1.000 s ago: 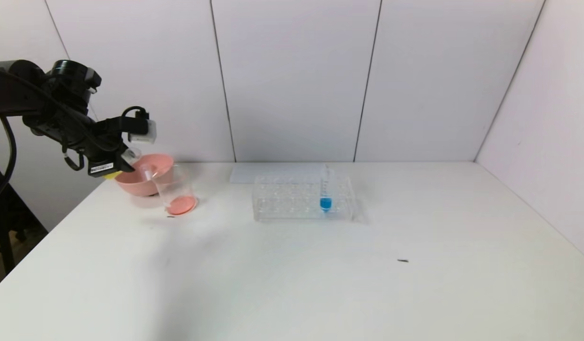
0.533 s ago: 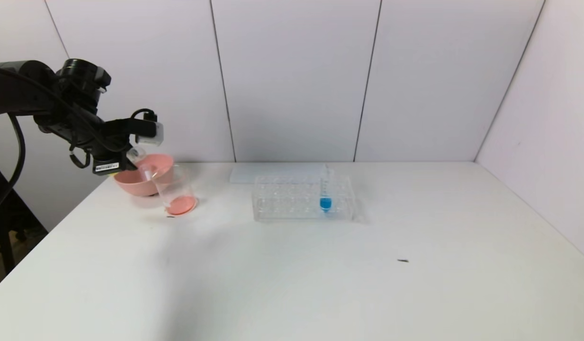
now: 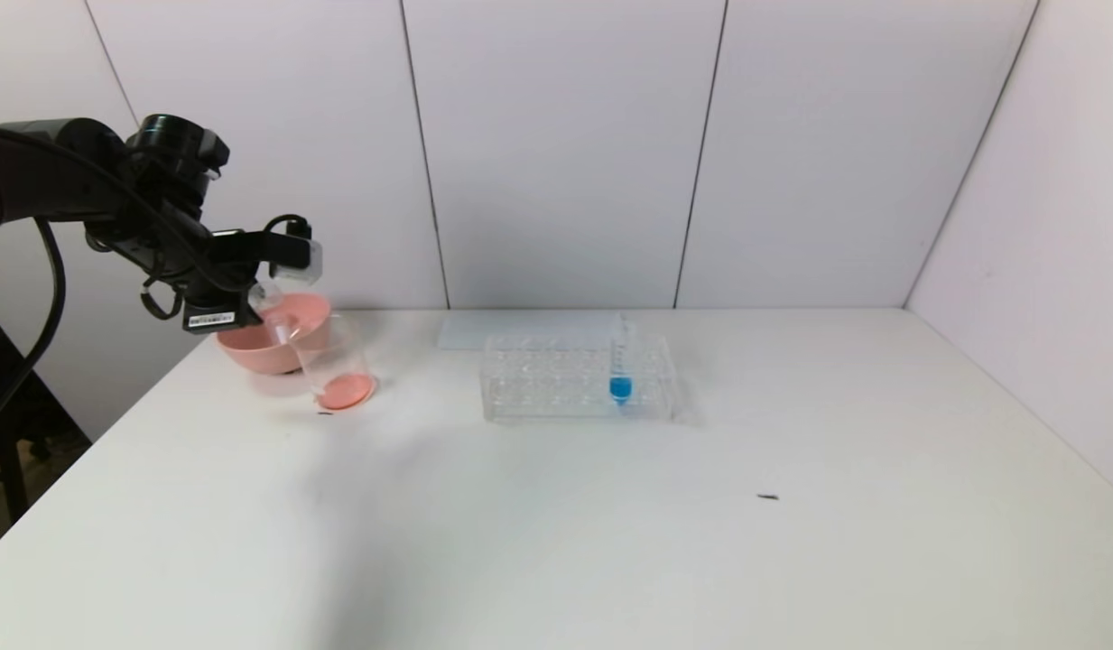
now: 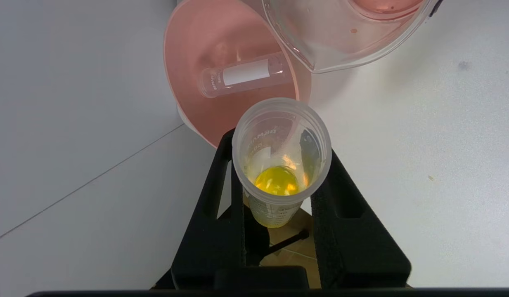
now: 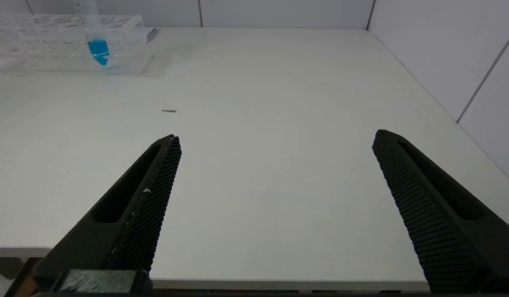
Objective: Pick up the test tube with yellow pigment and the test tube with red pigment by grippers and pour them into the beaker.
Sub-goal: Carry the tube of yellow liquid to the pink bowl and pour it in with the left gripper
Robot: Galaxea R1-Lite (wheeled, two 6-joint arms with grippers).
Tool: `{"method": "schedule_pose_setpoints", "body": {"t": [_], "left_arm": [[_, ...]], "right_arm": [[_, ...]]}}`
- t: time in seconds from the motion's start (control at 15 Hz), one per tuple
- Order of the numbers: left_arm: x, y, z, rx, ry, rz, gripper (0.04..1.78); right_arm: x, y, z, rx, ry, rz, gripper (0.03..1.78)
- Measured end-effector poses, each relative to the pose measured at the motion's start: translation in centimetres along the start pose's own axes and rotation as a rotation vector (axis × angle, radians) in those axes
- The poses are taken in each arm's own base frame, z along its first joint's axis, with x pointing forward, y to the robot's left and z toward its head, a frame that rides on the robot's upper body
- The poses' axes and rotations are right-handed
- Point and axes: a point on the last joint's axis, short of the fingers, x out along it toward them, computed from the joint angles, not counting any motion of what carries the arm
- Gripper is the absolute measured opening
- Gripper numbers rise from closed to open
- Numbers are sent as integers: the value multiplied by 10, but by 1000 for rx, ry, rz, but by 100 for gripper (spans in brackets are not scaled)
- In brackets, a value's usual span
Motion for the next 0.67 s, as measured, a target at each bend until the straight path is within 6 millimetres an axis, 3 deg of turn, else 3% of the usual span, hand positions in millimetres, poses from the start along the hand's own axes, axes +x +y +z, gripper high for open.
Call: {"method": "schedule_pose_setpoints", "body": {"t": [0.67], "left_arm": [[1, 1, 8, 47, 29, 27, 47]], "right_arm": [[0, 0, 0, 0, 0, 0, 170]]}}
